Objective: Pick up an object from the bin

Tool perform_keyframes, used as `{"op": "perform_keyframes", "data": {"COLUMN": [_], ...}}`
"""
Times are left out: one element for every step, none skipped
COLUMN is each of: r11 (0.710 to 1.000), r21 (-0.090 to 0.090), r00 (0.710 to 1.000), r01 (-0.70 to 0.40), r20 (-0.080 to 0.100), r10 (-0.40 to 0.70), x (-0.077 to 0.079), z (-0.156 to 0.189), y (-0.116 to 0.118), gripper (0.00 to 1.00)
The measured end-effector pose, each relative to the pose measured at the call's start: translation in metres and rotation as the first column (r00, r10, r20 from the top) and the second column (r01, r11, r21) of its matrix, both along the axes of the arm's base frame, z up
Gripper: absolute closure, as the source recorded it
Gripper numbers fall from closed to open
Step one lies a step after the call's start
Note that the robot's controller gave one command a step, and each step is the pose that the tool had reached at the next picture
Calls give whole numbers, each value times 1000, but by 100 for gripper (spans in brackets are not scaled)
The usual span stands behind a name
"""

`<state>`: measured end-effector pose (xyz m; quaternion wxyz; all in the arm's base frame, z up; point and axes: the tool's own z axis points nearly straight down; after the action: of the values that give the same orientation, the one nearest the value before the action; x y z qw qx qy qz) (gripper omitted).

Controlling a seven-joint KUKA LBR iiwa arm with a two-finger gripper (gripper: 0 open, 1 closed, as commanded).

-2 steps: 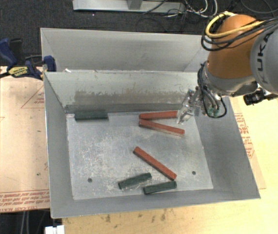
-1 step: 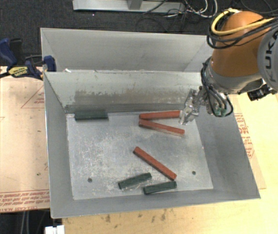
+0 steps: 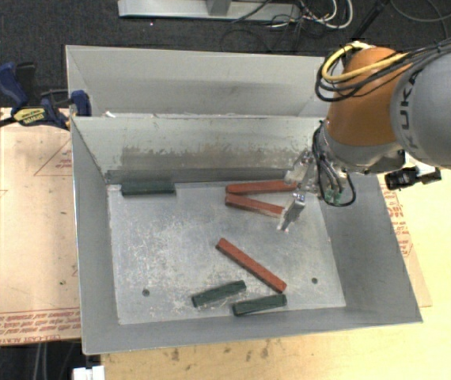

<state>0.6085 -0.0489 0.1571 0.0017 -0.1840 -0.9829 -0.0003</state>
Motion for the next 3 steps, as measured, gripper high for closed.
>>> {"op": "perform_keyframes", "data": {"r11": [1000,991,991], "r21": [-1,-3,-3], "r00": [1000,990,990], "r01": [-2,135,135], "r20": [5,31,31], "r10": [2,-135,-134], "x": [1,32,32], "z": [3,-76,-76], "y": [0,12,12], "gripper": [0,100,100]}}
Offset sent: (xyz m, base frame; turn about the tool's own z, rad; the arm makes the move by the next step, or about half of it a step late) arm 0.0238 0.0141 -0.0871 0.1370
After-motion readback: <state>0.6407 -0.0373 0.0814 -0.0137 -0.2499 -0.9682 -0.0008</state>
